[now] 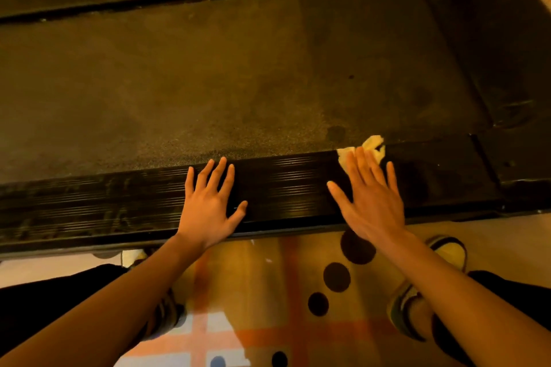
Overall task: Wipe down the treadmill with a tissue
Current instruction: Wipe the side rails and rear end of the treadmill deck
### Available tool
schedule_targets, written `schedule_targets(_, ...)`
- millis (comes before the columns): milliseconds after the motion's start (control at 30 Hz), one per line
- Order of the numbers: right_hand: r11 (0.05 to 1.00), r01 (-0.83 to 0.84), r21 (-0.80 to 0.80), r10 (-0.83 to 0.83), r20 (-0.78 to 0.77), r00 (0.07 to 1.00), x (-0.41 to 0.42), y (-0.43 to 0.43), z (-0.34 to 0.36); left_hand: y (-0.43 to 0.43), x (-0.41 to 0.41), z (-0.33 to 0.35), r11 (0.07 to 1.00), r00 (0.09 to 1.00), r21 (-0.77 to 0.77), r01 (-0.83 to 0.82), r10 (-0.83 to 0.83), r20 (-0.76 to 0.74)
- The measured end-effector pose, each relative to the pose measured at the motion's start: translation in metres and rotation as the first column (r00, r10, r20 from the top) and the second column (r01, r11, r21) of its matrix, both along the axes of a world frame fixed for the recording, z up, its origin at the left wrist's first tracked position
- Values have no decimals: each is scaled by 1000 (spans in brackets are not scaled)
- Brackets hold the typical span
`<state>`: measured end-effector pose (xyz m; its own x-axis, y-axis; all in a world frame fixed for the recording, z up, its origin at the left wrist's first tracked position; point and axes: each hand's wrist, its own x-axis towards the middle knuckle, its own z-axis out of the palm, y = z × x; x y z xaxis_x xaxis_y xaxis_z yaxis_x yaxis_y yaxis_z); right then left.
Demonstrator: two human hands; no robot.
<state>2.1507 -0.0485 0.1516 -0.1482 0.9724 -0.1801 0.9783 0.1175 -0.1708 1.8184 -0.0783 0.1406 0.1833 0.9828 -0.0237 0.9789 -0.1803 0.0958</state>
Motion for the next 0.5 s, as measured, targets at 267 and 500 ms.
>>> schedule_targets(267, 999, -8, -53, 5, -55, 998, 17, -1, 7, 26, 123, 10, 996, 996, -2, 88, -88, 17)
schedule_targets(500, 999, -15, -32, 15, 10, 1000, 65, 17, 4, 31, 152, 1, 993, 995, -62, 97, -98, -10)
